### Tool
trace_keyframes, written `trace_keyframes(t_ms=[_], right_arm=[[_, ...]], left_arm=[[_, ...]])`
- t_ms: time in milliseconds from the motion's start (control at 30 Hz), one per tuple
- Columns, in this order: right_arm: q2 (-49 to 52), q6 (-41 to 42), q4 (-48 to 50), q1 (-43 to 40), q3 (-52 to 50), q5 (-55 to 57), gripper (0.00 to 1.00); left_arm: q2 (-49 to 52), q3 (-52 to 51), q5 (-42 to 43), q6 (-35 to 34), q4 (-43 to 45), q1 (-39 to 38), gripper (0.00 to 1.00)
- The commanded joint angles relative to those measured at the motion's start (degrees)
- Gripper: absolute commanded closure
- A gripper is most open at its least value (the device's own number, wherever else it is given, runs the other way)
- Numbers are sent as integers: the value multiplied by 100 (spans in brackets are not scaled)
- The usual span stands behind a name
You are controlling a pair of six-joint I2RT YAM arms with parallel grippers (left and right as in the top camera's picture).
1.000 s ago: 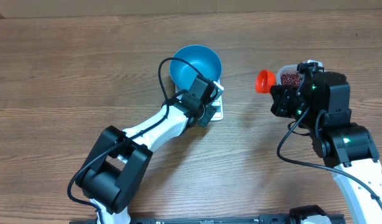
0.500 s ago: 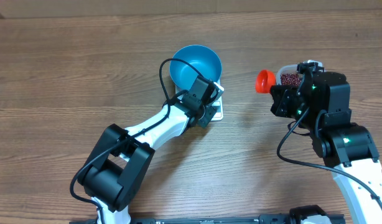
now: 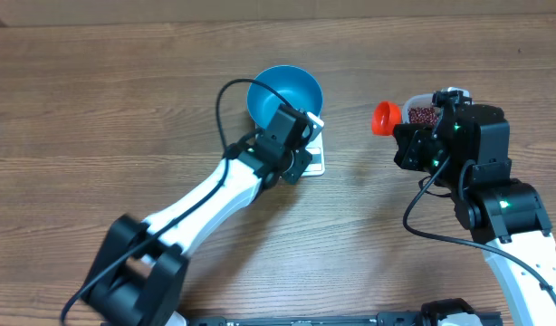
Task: Scoop item into bowl and weigh 150g on scale
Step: 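Lift the left gripper back from the scale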
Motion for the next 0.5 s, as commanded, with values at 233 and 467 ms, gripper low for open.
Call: trace_keyframes(t_ms=[233,467], right_arm=[[-24,-44,42,26,184,-20,96],[-24,-44,7,26,184,-20,96]], left_arm=[[-1379,-2,31,-90,-1032,-9,1],[-1958,-2,28,-61,-1878,13,0]])
